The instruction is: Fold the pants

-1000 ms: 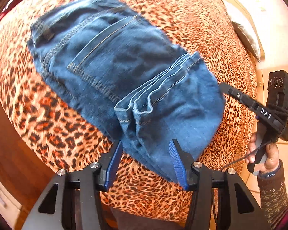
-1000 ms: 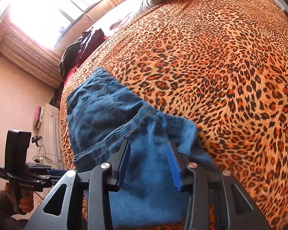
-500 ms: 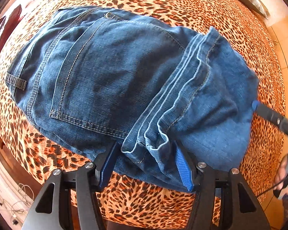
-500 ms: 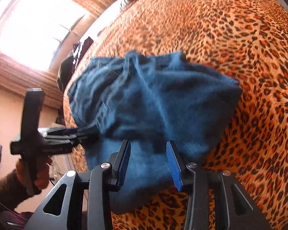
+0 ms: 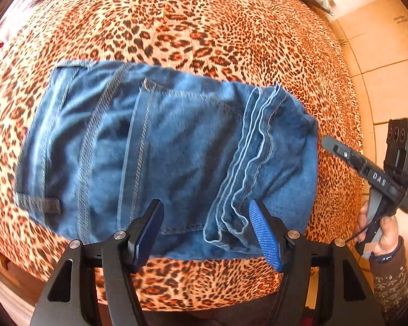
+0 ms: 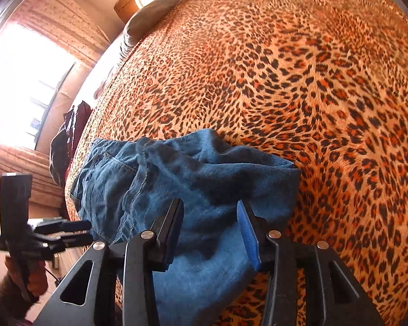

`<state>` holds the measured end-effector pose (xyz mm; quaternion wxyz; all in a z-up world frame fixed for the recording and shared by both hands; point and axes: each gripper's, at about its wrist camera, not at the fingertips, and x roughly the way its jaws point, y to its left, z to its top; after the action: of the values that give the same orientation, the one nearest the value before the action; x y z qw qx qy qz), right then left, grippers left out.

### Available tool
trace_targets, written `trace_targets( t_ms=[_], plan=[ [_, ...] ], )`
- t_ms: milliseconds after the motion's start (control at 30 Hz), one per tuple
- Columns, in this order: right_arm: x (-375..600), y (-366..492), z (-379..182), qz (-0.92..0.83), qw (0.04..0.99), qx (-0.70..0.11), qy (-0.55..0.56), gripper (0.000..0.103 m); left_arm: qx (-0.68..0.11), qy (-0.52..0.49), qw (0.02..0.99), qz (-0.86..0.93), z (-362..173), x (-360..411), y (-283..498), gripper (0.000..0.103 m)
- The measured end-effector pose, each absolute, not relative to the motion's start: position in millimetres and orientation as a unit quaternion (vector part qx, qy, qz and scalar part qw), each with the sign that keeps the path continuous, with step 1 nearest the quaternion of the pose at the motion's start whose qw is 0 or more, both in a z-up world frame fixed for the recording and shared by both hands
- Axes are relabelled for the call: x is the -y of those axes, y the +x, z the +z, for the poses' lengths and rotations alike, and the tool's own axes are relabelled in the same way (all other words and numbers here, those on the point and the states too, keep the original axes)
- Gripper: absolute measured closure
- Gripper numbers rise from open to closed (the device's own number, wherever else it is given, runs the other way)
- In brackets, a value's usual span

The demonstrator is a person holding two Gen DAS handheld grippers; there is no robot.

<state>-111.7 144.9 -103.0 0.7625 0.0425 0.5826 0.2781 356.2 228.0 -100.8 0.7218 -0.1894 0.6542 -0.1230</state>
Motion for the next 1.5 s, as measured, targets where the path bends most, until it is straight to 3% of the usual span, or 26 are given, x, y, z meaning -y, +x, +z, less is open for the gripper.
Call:
trace_targets(
  t_ms=[167, 233, 300, 533, 767, 1100, 1500],
  plan=[
    [-197.1, -175.8, -75.5, 0.22, 0.806, -0.548, 0.036, 0.049, -0.657, -0.151, 0.715, -0.188, -84.4, -303.8, 407.7, 0.031],
    [-235.7, -201.4, -73.7, 0.202, 0.811, -0.548, 0.039, 0.049, -0.657, -0.131, 0.709, -0.222, -79.3, -330.1, 429.1, 0.021],
    [-274.6, -228.4, -77.8, 0.187, 0.816, -0.546, 0.029, 0.044, -0.662, -0.09, 0.706, -0.238, -79.9, -348.6, 449.4, 0.021],
    [-414.1, -289.7, -105.1, 0.197, 0.819, -0.535, -0.066, 0.042, -0.705, -0.03, 0.659, -0.26, -109.1, -372.3, 505.2, 0.021],
    [-508.4, -320.2, -133.7, 0.21, 0.821, -0.491, -0.203, 0.04, -0.731, -0.041, 0.607, -0.308, -137.2, -360.3, 539.6, 0.021],
    [-566.1, -349.2, -176.6, 0.132, 0.812, -0.42, -0.383, 0.038, -0.762, 0.04, 0.533, -0.365, -171.1, -321.9, 573.2, 0.019],
    [-578.4, -325.2, -189.0, 0.06, 0.828, -0.376, -0.411, 0.038, -0.778, 0.101, 0.485, -0.386, -182.7, -296.8, 569.2, 0.008]
  ],
)
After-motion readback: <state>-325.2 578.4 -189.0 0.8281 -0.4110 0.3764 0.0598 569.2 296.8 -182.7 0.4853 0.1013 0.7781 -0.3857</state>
